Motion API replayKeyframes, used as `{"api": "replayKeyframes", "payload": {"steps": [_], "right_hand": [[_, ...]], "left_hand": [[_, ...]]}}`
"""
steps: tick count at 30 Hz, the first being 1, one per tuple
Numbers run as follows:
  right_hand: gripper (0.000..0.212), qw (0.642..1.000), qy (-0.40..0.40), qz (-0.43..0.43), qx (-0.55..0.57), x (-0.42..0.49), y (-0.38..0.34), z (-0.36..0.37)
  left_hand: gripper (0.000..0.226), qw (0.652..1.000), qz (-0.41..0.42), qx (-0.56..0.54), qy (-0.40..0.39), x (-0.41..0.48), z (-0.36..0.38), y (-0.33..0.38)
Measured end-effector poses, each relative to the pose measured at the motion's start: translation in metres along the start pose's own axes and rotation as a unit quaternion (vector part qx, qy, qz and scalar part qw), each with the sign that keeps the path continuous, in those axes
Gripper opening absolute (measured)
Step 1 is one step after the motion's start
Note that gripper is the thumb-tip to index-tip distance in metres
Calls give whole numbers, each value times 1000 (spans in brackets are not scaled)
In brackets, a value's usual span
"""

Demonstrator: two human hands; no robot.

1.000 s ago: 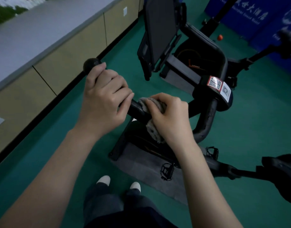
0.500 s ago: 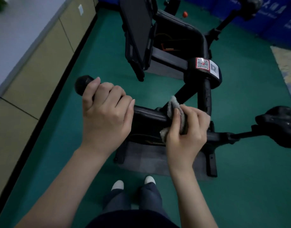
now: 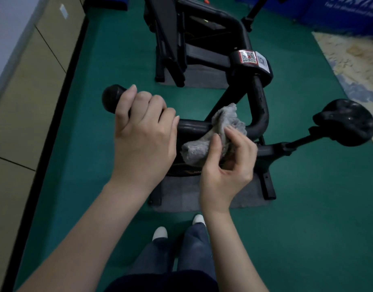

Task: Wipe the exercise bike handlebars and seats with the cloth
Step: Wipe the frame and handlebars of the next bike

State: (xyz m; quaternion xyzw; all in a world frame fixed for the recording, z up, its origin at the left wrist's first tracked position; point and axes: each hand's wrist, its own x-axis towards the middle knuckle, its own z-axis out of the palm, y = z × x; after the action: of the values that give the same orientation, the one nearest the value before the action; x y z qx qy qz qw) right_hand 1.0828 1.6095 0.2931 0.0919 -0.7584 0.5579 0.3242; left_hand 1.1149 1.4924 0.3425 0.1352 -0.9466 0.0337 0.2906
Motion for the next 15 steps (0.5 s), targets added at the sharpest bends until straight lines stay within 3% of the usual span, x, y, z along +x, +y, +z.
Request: {"api": "replayKeyframes", "payload": {"steps": [7, 15], "right_hand": [[12, 999, -27, -22, 42, -13, -14, 23], [10, 999, 50, -19, 5, -7, 6, 13]], "left_hand": [[24, 999, 40, -4, -24, -2, -6, -8], [25, 999, 28, -4, -22, -2, -6, -7]]}}
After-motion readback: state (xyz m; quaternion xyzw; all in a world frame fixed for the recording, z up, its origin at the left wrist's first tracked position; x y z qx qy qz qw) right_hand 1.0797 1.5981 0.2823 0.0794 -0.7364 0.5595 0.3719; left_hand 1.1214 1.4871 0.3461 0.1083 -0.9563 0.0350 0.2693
